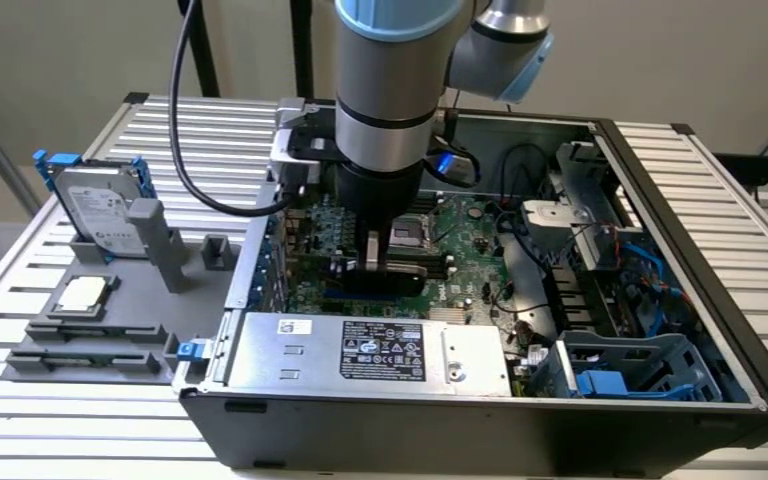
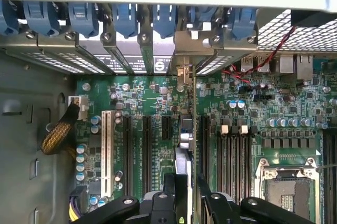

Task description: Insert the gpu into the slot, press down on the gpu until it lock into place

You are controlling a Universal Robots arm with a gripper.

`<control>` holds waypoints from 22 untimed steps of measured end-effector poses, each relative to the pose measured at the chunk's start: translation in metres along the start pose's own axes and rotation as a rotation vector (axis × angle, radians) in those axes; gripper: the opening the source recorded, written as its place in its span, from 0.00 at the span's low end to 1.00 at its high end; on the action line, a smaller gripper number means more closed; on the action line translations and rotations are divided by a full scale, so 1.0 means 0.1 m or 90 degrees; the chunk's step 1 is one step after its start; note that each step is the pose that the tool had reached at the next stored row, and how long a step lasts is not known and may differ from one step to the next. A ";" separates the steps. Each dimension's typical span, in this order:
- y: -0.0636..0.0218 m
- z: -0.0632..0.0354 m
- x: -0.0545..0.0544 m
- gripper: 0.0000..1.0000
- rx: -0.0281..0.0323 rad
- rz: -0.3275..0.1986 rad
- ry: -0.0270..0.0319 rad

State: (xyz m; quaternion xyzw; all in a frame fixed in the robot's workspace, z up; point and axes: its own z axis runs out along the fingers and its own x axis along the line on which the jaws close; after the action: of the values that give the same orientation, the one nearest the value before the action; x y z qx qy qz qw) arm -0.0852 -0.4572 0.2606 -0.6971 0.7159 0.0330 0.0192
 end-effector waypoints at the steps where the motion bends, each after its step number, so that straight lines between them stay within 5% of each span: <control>1: 0.000 0.004 0.00 0.26 0.0000 0.000 0.0000; 22: 0.005 0.091 0.01 0.26 -0.0004 -0.003 0.0003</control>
State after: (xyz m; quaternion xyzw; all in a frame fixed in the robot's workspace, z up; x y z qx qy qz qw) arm -0.0859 -0.4571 0.2515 -0.6986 0.7145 0.0330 0.0189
